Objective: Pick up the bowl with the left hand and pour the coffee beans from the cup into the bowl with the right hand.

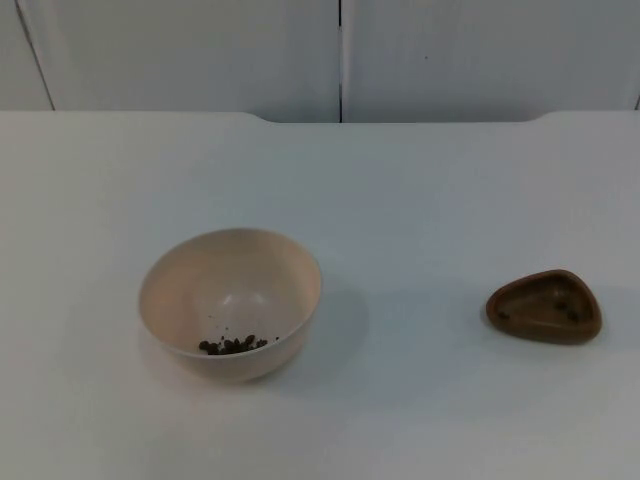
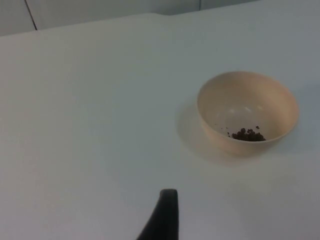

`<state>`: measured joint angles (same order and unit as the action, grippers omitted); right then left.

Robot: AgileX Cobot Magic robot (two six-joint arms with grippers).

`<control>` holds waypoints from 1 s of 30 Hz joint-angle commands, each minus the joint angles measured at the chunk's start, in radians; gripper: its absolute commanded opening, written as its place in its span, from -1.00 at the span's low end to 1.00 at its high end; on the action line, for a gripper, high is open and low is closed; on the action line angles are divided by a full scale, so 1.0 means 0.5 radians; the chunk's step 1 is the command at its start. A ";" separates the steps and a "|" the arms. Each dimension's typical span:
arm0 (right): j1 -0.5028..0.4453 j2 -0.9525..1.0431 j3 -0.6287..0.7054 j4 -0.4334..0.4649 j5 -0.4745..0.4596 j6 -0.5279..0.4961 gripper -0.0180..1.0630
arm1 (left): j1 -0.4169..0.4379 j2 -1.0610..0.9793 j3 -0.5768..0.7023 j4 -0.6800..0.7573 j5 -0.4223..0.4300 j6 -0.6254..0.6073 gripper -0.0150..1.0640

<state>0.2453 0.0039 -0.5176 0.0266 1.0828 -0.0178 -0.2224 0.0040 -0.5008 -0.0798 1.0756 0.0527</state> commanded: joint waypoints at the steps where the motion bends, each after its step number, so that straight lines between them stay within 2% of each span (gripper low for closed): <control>1: -0.006 -0.008 0.005 -0.013 -0.006 -0.001 0.49 | 0.005 -0.008 0.010 0.011 0.002 -0.016 0.53; 2: -0.006 -0.008 0.005 -0.013 -0.006 -0.001 0.53 | 0.005 -0.008 0.010 0.011 0.002 -0.013 0.53; 4: -0.006 -0.008 0.005 -0.013 -0.006 -0.001 0.74 | 0.005 -0.008 0.010 0.011 0.002 -0.013 0.58; 5: -0.006 -0.008 0.005 -0.013 -0.006 -0.001 0.86 | 0.005 -0.008 0.010 0.011 0.002 -0.013 0.71; 6: -0.006 -0.008 0.005 -0.013 -0.006 -0.001 0.86 | 0.005 -0.008 0.010 0.011 0.002 -0.013 0.71; 7: -0.006 -0.008 0.005 -0.013 -0.006 -0.001 0.99 | 0.005 -0.008 0.010 0.011 0.002 -0.013 0.86; 9: -0.006 -0.008 0.005 -0.013 -0.006 -0.001 0.99 | 0.005 -0.008 0.010 0.011 0.002 -0.013 0.98; 30: -0.051 -0.008 0.005 0.005 -0.010 0.004 0.99 | 0.005 -0.008 0.010 0.011 0.002 -0.013 0.97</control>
<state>0.2338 0.0039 -0.5176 0.0266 1.0828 -0.0178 -0.2224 0.0040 -0.5008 -0.0794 1.0763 0.0527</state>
